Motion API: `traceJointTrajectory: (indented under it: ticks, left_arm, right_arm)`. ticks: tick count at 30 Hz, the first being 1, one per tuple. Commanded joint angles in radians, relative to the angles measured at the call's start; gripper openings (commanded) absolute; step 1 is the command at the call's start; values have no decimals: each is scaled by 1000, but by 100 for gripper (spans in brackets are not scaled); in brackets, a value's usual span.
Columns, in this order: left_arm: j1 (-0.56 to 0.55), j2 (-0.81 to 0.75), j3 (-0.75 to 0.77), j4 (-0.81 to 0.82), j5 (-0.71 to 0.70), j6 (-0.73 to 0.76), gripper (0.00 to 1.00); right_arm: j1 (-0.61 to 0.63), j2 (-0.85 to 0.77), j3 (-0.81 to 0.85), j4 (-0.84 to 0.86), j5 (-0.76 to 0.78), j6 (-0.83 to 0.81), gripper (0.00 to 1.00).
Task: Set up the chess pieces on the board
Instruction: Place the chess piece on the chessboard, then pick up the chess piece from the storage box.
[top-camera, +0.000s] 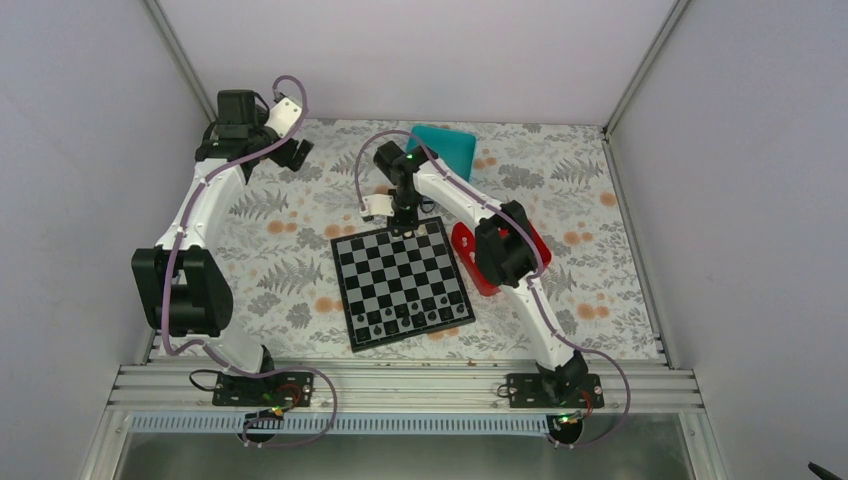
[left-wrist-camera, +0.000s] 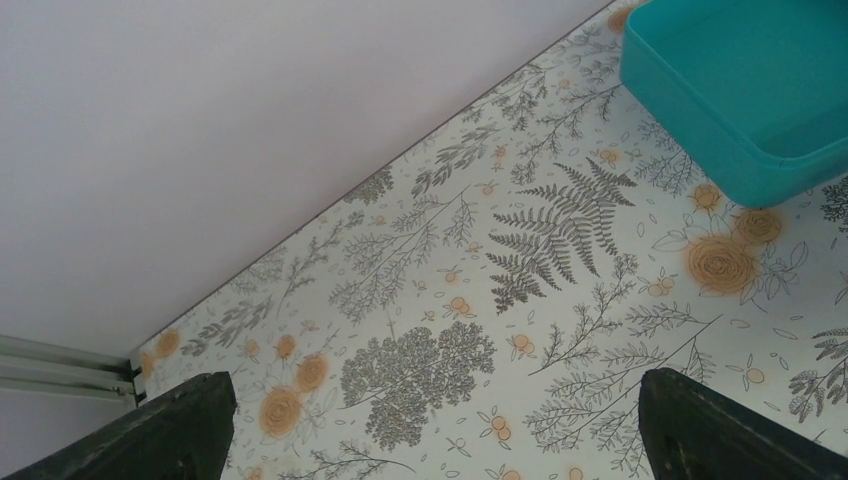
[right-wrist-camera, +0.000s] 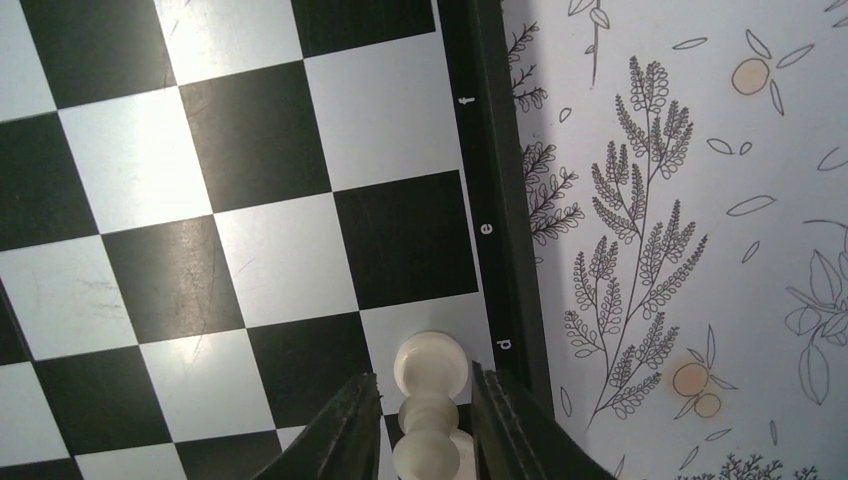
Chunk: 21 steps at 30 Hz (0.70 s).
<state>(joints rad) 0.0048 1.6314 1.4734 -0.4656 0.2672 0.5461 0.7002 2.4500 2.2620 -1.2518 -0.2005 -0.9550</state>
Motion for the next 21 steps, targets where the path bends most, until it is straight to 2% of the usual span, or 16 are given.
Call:
traceJointTrajectory:
  ticks: [1,7,10,13,21]
  left_arm:
    - [6,18,22,8,29,2,100]
    - [6,27,36,8,34,-7,100]
    - [6,28,42,8,36,-11,100]
    - [6,27,46,12,41,-16,100]
    - [1,37,75,28,58,-46,100]
  right_arm:
    - [7,-17,1,1,-13,0,32]
    - [-5,-125,0,30,-11,17,47]
    - [-30,-199,0,20,-24,30,49]
    - [-110,-288,-24,-4,-52,46,50]
    - [-421,-572,-431,45,-20,17,49]
